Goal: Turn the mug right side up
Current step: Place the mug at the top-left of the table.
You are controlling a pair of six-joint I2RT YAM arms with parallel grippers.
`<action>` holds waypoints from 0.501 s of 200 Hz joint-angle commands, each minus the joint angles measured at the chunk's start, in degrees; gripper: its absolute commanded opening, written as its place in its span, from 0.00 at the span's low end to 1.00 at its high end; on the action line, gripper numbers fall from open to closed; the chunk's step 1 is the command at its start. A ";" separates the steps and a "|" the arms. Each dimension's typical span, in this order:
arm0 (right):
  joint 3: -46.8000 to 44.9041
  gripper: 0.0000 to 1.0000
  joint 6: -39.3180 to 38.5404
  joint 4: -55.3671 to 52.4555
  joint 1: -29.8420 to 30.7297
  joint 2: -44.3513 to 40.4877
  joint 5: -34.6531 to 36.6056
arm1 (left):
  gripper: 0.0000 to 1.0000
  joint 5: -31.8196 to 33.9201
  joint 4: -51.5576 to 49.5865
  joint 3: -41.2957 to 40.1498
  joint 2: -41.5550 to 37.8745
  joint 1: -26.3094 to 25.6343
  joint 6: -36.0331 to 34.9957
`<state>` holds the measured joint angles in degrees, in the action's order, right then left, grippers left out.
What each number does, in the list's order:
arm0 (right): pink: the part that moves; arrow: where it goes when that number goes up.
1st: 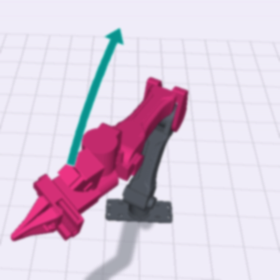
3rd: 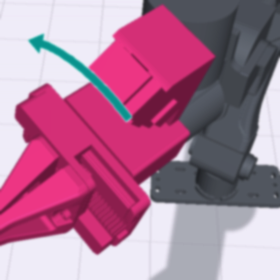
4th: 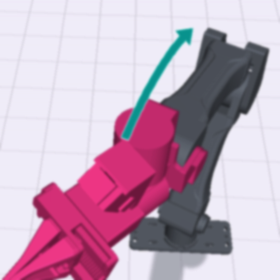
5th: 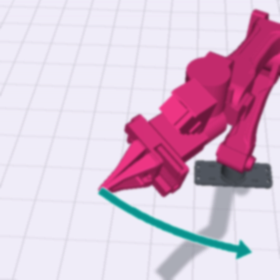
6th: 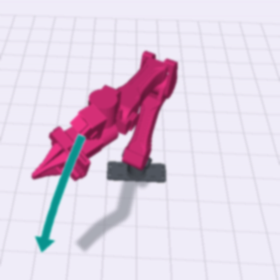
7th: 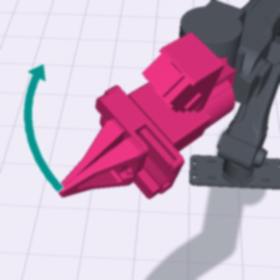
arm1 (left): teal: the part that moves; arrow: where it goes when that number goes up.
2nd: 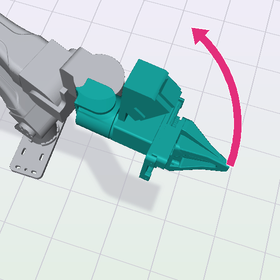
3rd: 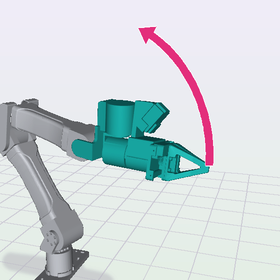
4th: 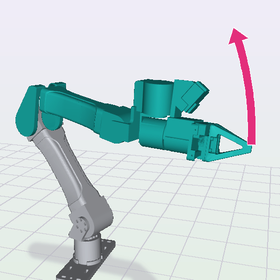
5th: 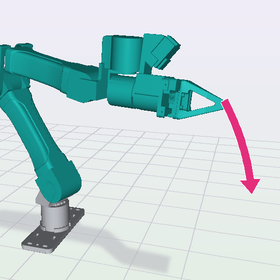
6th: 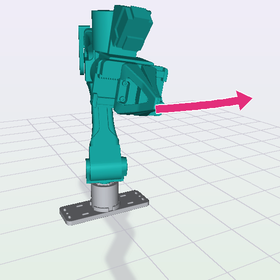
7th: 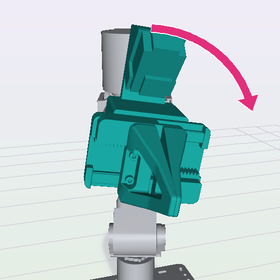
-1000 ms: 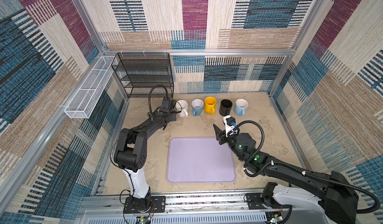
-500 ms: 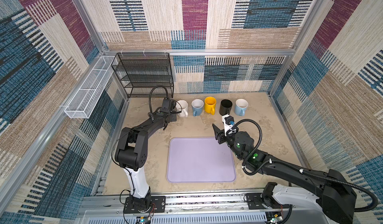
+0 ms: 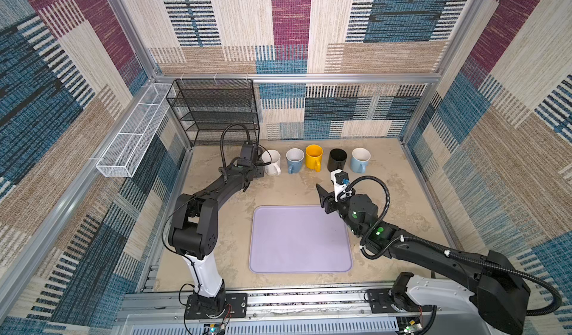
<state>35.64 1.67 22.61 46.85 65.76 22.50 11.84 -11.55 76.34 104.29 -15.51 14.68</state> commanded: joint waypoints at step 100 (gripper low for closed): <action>2.44 0.65 2.40 -0.53 -1.08 1.69 -2.23 | 0.55 -1.63 -11.19 6.39 -3.15 -5.71 4.36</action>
<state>37.23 2.94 21.98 45.87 67.18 21.28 11.38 -18.87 80.38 99.70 -19.22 17.04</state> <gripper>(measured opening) 0.651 0.559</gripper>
